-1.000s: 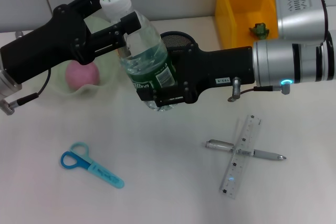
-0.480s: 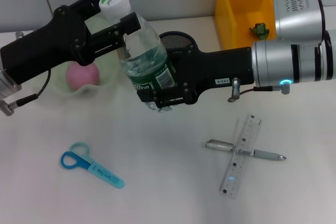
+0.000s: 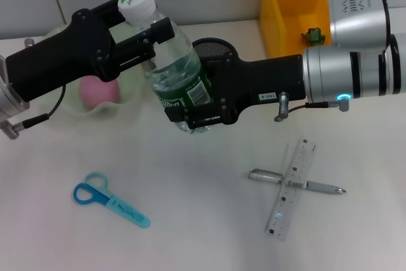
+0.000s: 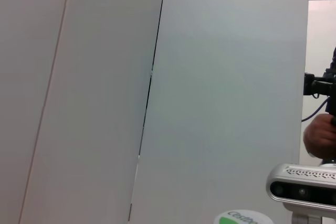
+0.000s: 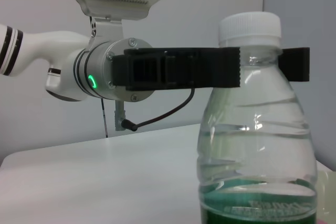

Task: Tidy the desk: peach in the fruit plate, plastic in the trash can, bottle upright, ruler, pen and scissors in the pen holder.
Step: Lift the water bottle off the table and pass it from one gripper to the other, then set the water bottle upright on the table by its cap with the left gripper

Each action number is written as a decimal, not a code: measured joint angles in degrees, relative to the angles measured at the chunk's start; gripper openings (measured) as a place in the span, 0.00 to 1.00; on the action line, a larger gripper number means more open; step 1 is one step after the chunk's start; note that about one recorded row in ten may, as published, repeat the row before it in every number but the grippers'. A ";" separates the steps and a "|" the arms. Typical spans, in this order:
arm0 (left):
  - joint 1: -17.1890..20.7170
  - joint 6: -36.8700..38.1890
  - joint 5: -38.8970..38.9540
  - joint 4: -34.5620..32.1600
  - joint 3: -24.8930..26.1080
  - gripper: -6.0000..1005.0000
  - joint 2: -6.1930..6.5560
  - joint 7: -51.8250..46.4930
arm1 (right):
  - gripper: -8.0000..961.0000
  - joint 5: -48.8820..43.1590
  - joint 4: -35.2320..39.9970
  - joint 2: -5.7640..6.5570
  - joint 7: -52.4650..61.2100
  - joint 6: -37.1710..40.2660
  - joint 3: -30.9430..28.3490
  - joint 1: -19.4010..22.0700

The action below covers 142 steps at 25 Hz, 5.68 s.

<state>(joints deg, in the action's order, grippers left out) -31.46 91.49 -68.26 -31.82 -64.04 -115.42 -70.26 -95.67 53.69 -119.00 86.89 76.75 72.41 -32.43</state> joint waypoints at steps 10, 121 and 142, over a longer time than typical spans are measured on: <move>-0.19 -0.15 0.03 0.00 0.06 0.59 0.19 -0.58 | 0.78 0.00 -0.08 0.00 -0.03 -1.16 0.53 -0.30; 0.47 -1.58 -1.51 -1.49 0.85 0.45 0.63 -4.00 | 0.83 -2.93 0.74 0.00 1.53 -0.81 1.20 0.00; 0.52 -1.50 -1.43 -2.57 1.00 0.45 0.64 -4.71 | 0.83 -3.23 -1.56 0.00 1.42 -0.91 1.44 0.18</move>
<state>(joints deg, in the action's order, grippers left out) -30.93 89.99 -69.69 -34.39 -63.04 -114.78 -74.97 -98.89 52.13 -119.00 88.31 75.83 73.85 -32.25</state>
